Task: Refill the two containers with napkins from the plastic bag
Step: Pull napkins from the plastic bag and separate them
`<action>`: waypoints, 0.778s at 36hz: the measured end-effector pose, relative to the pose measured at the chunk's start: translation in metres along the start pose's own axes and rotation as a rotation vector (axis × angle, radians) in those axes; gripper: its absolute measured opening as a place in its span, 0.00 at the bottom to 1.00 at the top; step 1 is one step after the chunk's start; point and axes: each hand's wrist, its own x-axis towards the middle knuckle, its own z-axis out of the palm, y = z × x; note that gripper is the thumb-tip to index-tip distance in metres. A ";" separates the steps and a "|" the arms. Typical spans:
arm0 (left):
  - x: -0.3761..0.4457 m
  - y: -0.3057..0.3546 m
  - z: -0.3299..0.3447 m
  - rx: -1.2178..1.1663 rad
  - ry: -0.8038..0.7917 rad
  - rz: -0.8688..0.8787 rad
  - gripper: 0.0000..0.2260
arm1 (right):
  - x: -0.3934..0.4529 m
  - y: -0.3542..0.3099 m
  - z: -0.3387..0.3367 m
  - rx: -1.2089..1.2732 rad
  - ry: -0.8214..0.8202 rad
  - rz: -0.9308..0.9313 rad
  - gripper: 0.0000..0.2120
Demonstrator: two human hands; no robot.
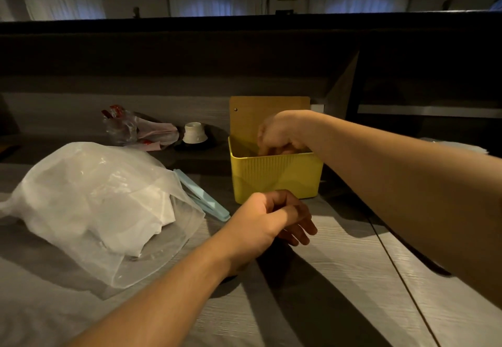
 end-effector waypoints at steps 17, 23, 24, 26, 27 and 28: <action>-0.014 0.009 -0.003 0.188 -0.028 -0.053 0.11 | -0.103 -0.052 0.013 -0.019 -0.051 -0.632 0.08; -0.053 0.018 -0.026 0.901 -0.090 0.049 0.11 | -0.110 -0.075 0.058 0.008 -0.382 -0.568 0.12; -0.065 0.018 -0.035 1.036 -0.108 0.072 0.12 | -0.106 -0.078 0.066 0.027 -0.360 -0.549 0.13; -0.091 0.019 -0.052 1.151 -0.085 0.152 0.12 | -0.095 -0.085 0.081 0.017 -0.297 -0.514 0.14; -0.104 0.019 -0.060 1.189 -0.024 0.223 0.11 | -0.091 -0.087 0.087 -0.011 -0.264 -0.503 0.13; -0.115 0.017 -0.070 1.240 0.060 0.286 0.11 | -0.087 -0.090 0.092 -0.045 -0.232 -0.500 0.12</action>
